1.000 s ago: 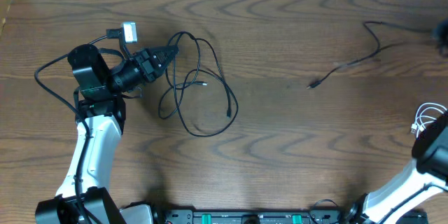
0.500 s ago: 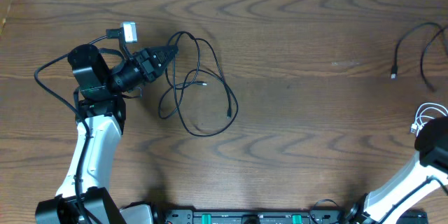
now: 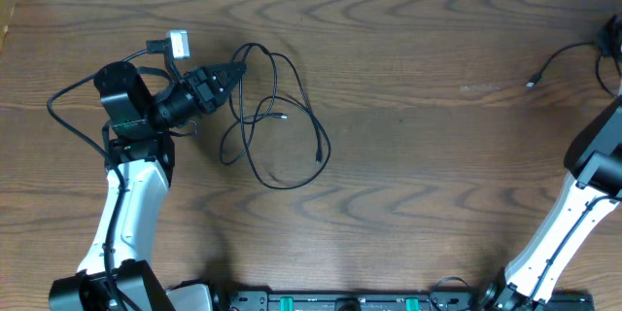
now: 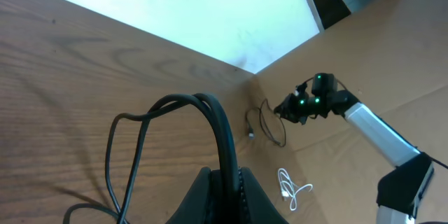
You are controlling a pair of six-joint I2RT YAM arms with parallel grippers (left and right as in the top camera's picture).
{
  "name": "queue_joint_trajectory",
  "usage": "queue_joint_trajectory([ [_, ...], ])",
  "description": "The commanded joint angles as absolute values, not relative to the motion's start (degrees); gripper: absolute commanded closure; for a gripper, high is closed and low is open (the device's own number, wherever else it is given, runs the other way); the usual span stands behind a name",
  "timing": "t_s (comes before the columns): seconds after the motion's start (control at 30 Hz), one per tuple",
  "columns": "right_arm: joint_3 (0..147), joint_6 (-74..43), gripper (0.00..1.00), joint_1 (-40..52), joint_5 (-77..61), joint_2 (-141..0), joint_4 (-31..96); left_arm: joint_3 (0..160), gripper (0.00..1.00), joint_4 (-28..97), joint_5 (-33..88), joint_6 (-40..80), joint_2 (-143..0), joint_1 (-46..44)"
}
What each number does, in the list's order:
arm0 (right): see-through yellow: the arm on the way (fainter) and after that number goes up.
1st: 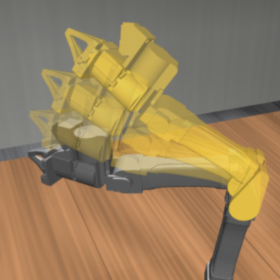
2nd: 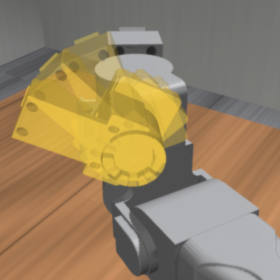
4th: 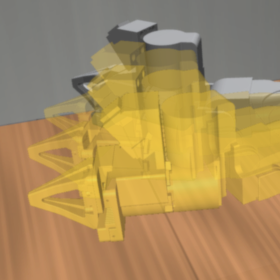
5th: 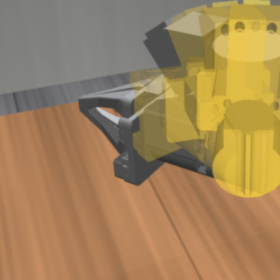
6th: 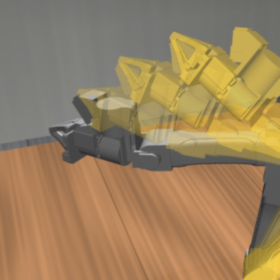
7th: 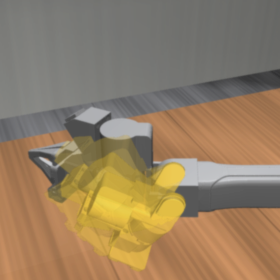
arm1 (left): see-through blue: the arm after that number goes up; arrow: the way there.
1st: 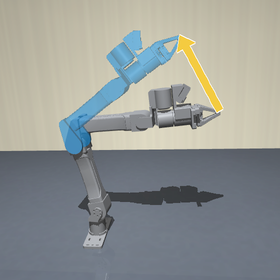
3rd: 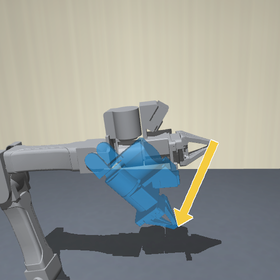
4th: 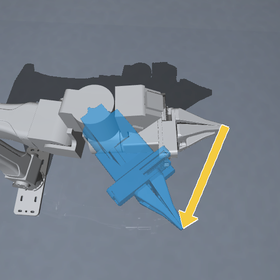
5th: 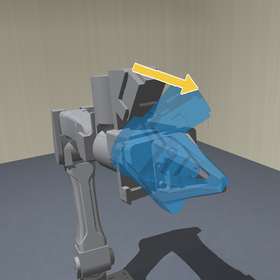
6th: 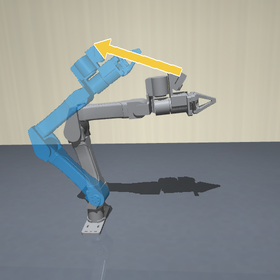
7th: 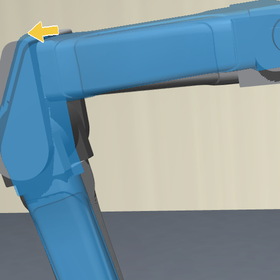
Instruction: Untangle cables
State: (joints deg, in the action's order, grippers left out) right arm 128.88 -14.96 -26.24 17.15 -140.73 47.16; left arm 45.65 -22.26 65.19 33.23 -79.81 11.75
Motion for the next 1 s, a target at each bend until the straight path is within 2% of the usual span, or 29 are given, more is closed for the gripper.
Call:
queue_joint_trajectory([
  [0.0,130.5,-14.7,0.6,-23.5,15.2,-134.4,49.9,46.1,0.92,-23.0,63.3,34.8,-79.3,9.5],
  [0.23,130.5,-17.8,0.64,-18.0,6.1,-128.3,59.2,46.1,0.92,-23.2,53.6,30.9,-79.4,-3.6],
  [0.4,130.5,-19.7,0.64,-13.1,-0.6,-124.9,66.2,46.1,0.89,-17.0,33.2,21.8,-79.4,-15.2],
  [0.43,130.5,-19.7,0.64,-11.8,-1.8,-124.4,67.9,46.1,0.83,-15.0,28.3,20.8,-79.4,-17.4],
  [0.47,130.5,-19.7,0.63,-10.7,-2.3,-124.0,69.6,46.1,0.71,-12.9,23.9,19.8,-79.4,-19.5],
  [0.5,130.5,-19.7,0.62,-9.6,-2.6,-123.9,71.1,46.1,0.54,-10.6,19.4,18.6,-79.4,-21.4],
  [0.53,130.5,-19.7,0.55,-8.6,-2.7,-123.7,72.6,46.1,0.43,-8.4,15.0,17.3,-79.4,-23.1],
  [0.57,130.5,-19.7,0.46,-7.4,-3.0,-123.8,74.2,46.1,0.29,-5.9,10.0,16.7,-79.4,-24.8],
  [0.6,130.5,-19.7,0.46,-6.4,-3.6,-123.8,75.7,46.1,0.24,-3.9,6.5,16.7,-79.4,-25.8],
  [0.73,130.4,-19.7,0.46,-2.5,-4.8,-123.8,79.9,46.1,0.22,0.6,2.5,16.7,-79.0,-27.1],
  [0.8,130.4,-19.7,0.41,-0.2,-5.1,-123.8,81.4,46.1,0.2,1.8,2.5,16.7,-78.0,-27.1],
  [0.83,130.4,-19.7,0.37,0.9,-5.1,-123.8,82.1,46.1,0.15,2.3,2.1,16.2,-77.0,-27.0],
  [0.87,130.3,-19.7,0.26,2.1,-5.1,-123.8,82.8,46.1,0.09,2.9,1.5,15.2,-75.7,-26.8],
  [0.9,130.2,-19.7,0.08,3.2,-5.1,-123.8,83.2,46.1,0.09,3.7,-0.1,14.8,-74.3,-26.5],
  [0.93,130.0,-19.7,0.01,4.4,-5.1,-123.8,83.3,46.1,0.09,4.7,-2.6,14.8,-72.5,-26.2],
  [0.97,129.8,-19.7,0.01,5.5,-5.3,-123.8,83.4,46.1,0.09,5.9,-5.2,14.9,-70.5,-25.8],
])
